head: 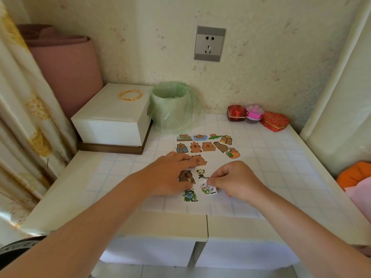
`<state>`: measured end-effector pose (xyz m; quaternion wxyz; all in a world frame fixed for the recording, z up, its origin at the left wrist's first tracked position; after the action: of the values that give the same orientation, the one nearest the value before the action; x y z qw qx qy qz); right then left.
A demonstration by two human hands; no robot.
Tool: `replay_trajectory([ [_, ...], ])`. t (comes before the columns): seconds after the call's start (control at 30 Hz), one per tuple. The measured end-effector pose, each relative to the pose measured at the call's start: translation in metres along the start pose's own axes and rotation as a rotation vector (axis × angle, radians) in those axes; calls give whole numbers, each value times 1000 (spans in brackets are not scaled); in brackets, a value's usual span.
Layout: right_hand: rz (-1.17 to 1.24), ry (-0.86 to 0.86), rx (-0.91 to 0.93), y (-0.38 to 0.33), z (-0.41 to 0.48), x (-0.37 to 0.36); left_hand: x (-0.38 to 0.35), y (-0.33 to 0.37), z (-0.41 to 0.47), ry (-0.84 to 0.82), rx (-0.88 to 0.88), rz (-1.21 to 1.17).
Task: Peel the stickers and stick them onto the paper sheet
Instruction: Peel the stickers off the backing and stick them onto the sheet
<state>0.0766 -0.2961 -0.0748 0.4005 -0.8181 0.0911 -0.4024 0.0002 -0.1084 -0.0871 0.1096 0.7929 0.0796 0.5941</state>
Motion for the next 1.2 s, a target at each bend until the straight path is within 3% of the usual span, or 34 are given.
replay_trajectory([
  [0.47,-153,55,5,-1,7,-5,-2,1,1,25,-12,11],
  [0.67,-280,85,-24,-6,9,-4,-2,15,-10,247,-236,-13],
  [0.83,-552,192,-10,-12,0,0,-17,23,-21,340,-328,50],
  [0.97,-545,166,164,-8,-7,-4,-22,25,-30,390,-347,129],
  [1.1,-737,147,501,4,-16,-13,-28,30,-40,391,-326,143],
  [1.2,-884,158,606,14,-24,-15,-31,31,-46,380,-334,125],
])
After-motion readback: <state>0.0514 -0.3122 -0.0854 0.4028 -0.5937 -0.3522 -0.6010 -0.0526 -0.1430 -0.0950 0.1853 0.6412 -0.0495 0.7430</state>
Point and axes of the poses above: each hand's wrist, its own z-axis towards the middle knuckle, its own x-axis out of the back of the hand, y = z × x, the point moved 3 cm from there along z, towards the middle knuckle, and after that the axes turned 9 degrees about -y, right-handed, at the moved point
